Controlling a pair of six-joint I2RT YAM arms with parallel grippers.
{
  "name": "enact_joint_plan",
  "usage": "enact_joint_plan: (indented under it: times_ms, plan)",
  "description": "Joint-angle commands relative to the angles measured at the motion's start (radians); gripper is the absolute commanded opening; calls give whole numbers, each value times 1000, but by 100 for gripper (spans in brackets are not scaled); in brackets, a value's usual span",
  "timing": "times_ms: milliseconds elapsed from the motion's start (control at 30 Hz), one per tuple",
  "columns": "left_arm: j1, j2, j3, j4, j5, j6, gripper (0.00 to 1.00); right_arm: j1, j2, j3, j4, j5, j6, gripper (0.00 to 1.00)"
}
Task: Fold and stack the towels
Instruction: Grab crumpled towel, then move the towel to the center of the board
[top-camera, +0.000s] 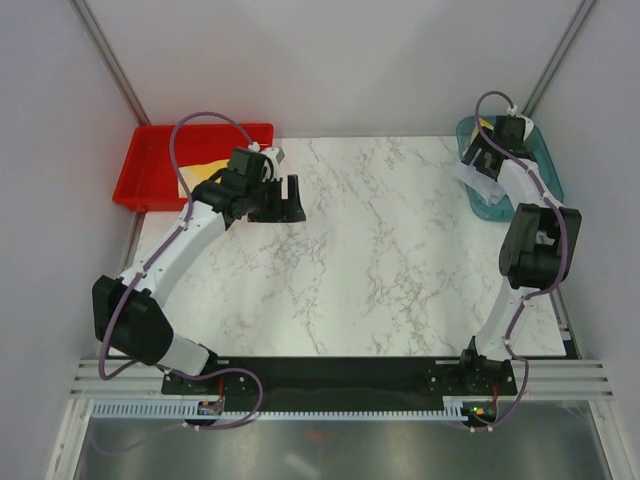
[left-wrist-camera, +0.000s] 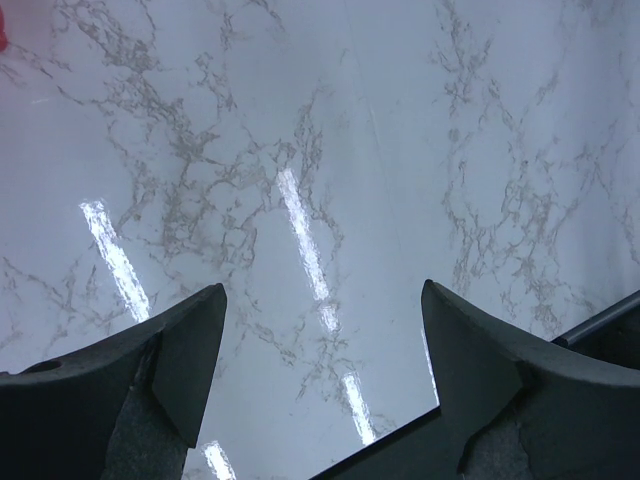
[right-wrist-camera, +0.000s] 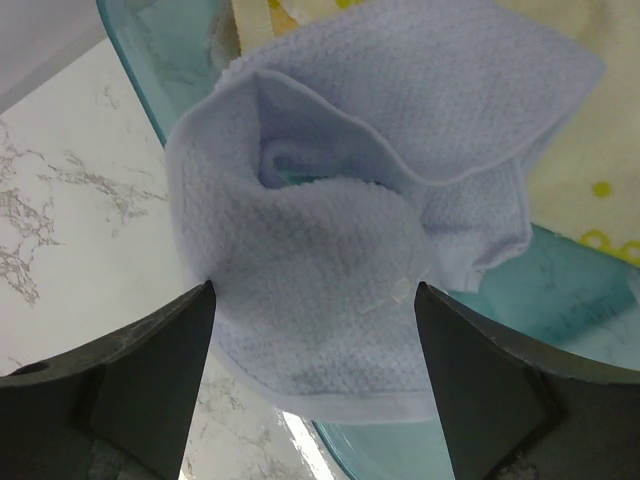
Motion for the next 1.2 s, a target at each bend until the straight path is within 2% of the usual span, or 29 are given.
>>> enact_joint_plan:
  times_ms: [0, 67, 167, 200, 267, 300, 400, 467, 567, 600, 633, 733, 767, 833, 867, 933, 967, 1033, 1100, 1133, 1167]
  plan:
    - [3, -33, -29, 64, 109, -26, 86, 7, 71, 96, 91, -105, -24, 89]
    - [3, -30, -31, 80, 111, -33, 86, 7, 124, 130, 87, -64, -33, 86]
    - [3, -36, -30, 83, 107, -34, 86, 1, 140, 162, 85, -10, -67, 66]
    - [3, -39, -25, 83, 105, -34, 86, 1, 135, 170, 87, 4, -74, 48]
    - [3, -43, -25, 83, 102, -33, 86, 0, 100, 190, 76, 16, -97, 38]
    - [3, -46, -20, 81, 103, -34, 86, 1, 82, 195, 70, 24, -100, 27]
    - [3, -48, -11, 83, 107, -43, 86, 0, -22, 189, 56, 26, -117, 16]
    - [3, -40, 0, 83, 99, -50, 86, 0, -110, 190, 36, 18, -129, 17]
    - [3, -25, 20, 83, 99, -50, 86, 0, -211, 190, 7, -29, -145, 22]
    - [3, -23, 24, 83, 99, -50, 86, 0, -227, 201, -19, -36, -139, 5]
    - [3, -26, 26, 83, 99, -50, 86, 1, -256, 213, -85, -58, -127, 0]
    - [3, -43, 33, 83, 99, -50, 86, 13, -347, 210, -172, -153, -51, 0]
    - [3, -52, 35, 83, 99, -50, 86, 24, -378, 177, -186, -243, -35, 0]
    - [3, -97, 40, 83, 99, -50, 86, 87, -479, 141, -229, -293, 41, 0]
    - [4, -114, 40, 83, 99, -50, 86, 113, -518, 74, -220, -388, 56, 0]
    - [4, -160, 35, 83, 99, -50, 86, 205, -617, -10, -196, -474, 135, 0]
    - [6, -174, 29, 83, 99, -50, 86, 243, -644, -103, -194, -503, 147, 0]
    - [11, -213, -9, 17, 73, -117, 85, 376, -714, -217, -188, -490, 176, 0]
    - [12, -237, -81, 17, 70, -138, 84, 472, -748, -432, -159, -430, 194, 0]
    - [14, -250, -106, 15, 65, -145, 84, 563, -763, -566, -122, -387, 225, 0]
    - [14, -255, -131, 18, 53, -149, 84, 610, -765, -622, -101, -360, 234, 0]
